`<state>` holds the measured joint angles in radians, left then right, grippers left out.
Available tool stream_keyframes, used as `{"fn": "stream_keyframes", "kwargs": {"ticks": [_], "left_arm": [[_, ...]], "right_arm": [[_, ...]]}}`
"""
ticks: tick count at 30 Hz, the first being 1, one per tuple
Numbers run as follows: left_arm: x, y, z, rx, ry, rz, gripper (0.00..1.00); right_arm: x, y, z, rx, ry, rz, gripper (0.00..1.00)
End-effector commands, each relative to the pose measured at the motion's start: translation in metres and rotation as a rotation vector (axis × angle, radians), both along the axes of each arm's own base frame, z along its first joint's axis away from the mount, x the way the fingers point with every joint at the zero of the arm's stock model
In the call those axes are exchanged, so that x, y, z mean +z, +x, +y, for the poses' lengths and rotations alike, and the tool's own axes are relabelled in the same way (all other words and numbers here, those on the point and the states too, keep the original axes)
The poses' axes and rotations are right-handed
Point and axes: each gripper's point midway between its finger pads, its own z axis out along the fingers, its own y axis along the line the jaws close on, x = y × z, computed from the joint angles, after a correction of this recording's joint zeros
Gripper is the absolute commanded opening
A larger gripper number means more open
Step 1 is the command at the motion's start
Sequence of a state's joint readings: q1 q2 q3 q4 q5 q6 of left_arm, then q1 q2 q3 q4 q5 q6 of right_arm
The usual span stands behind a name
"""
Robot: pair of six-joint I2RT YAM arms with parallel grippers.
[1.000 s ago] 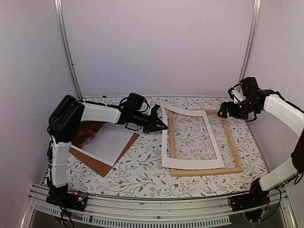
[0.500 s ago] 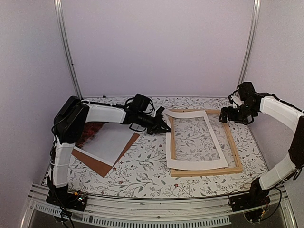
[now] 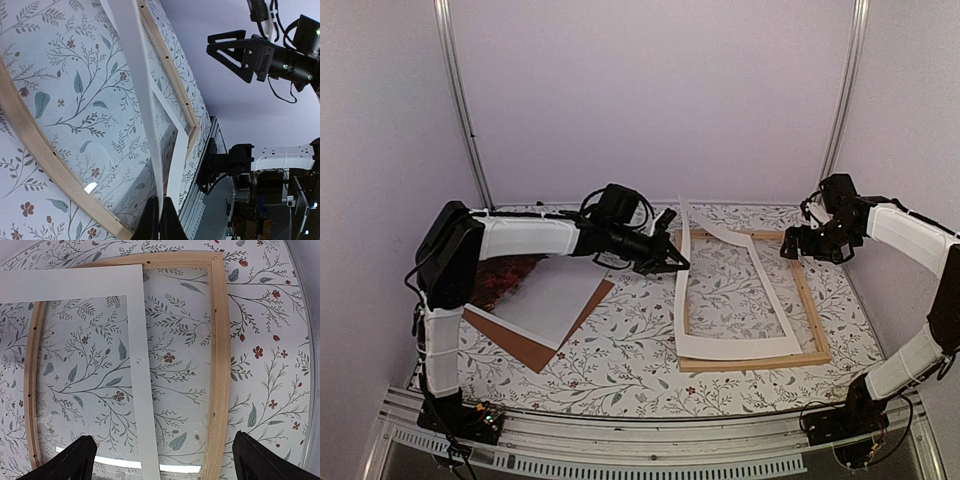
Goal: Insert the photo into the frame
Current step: Place the mat board on the glass panel.
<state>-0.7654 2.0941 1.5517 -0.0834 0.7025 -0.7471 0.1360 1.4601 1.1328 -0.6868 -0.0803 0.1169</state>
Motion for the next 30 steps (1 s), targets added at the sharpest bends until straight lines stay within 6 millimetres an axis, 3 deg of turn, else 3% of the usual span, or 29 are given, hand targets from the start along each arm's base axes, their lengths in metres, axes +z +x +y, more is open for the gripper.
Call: {"fn": "stream_keyframes", "kwargs": {"ticks": [1,14,30], "left_arm": [[0.002,-0.004,-0.010,-0.040,-0.004,-0.037,0.00],[-0.002,0.013,-0.025,-0.072,0.019,-0.087,0.00],[-0.014,0.033,-0.041,0.023,-0.022,0.024,0.00]], "right_arm": [[-0.001,0.002,-0.004,-0.023,-0.005,-0.009,0.99],[-0.004,0.003,-0.006,-0.026,-0.017,-0.002,0.99],[-0.013,0.008,-0.020,-0.087,-0.032,0.007,0.99]]}}
